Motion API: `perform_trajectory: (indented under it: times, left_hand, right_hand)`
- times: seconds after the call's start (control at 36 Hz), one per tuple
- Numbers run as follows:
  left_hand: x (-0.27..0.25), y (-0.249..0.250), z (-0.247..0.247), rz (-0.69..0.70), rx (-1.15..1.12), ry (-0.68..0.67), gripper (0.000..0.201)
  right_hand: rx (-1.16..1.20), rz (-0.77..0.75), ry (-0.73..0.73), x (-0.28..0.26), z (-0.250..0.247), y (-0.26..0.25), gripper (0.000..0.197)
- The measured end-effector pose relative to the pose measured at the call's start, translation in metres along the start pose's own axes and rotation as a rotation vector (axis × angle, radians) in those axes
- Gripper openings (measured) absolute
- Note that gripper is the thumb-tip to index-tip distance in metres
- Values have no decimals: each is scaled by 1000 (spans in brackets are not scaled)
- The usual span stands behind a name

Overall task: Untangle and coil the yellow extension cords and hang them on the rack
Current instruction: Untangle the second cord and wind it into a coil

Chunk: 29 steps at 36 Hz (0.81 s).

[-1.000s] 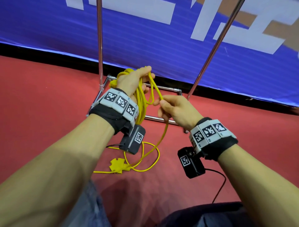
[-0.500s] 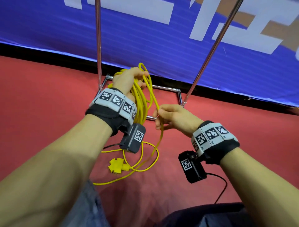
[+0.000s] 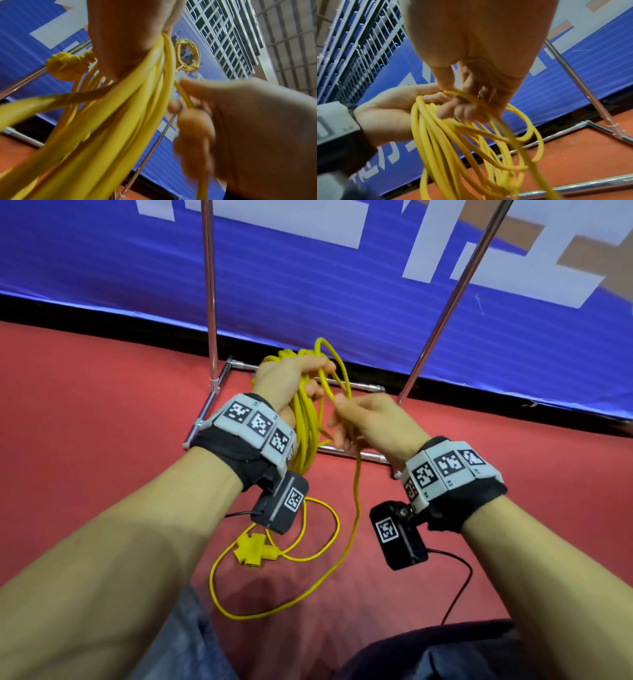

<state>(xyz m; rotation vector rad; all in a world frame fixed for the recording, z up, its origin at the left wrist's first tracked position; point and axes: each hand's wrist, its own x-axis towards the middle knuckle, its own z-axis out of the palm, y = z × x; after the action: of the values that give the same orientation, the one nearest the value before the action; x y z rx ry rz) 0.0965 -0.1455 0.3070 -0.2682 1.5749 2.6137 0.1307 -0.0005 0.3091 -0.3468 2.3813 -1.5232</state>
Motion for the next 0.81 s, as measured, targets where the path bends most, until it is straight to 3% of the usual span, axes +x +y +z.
perform_trajectory:
  times: [0.11,0.31,0.53,0.69,0.81]
  left_hand:
    - [7,11,-9,51,-165,57,21]
    - [5,10,-10,41,-33,23,8]
    - [7,1,-11,10,-6,-25,20]
    - [5,5,-6,-8,-199,-24,24]
    - [1,11,-3,4,-312,-30,25]
  right_hand:
    - [22,120,-169,-15,-7,16,33]
    - [-8,-14,-95,-17,-13,11,31]
    - [-2,-78,-66,-7,-3,0,31]
    - [33,54,-120,-14,-6,10,37]
    - [113,129,-151,-17,-17,17,26]
